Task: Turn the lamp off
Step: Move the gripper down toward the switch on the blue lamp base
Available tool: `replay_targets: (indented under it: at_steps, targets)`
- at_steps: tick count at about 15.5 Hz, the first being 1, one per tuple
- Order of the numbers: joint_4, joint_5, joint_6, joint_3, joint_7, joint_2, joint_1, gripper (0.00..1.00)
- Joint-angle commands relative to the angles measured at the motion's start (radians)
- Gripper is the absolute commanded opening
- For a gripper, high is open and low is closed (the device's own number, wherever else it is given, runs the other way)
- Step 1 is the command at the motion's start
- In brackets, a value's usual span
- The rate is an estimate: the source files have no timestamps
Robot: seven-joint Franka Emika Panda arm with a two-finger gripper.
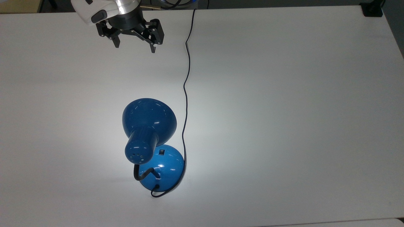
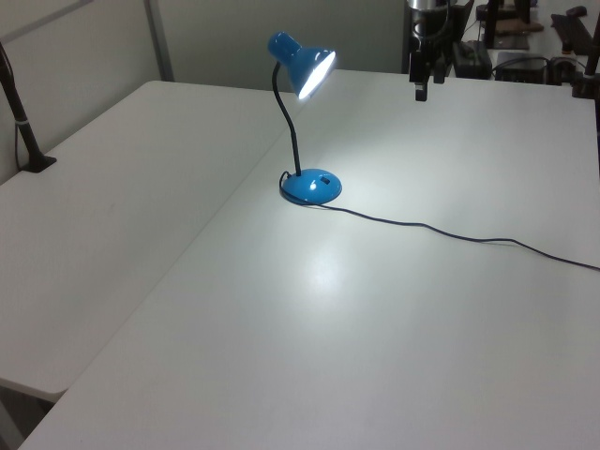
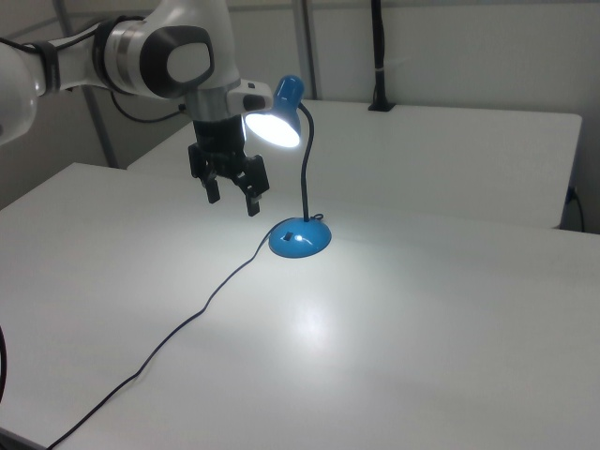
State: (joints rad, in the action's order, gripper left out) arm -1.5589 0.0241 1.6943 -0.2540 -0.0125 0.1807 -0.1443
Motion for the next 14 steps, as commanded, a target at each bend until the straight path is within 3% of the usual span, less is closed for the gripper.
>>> replay_targets:
  at_steps: [1, 8, 11, 13, 14]
  targets:
    - [0.005, -0.004, -0.027, -0.008, 0.014, -0.023, 0.009, 1.0]
    - [0.01, -0.006, -0.005, -0.013, 0.014, -0.004, 0.012, 1.0]
    - [0.01, 0.002, 0.12, -0.01, 0.008, 0.048, 0.011, 0.99]
    - [0.01, 0.002, 0.185, -0.004, 0.016, 0.088, 0.008, 0.61]
    - [0.008, 0.005, 0.233, 0.001, 0.014, 0.11, 0.005, 0.35]
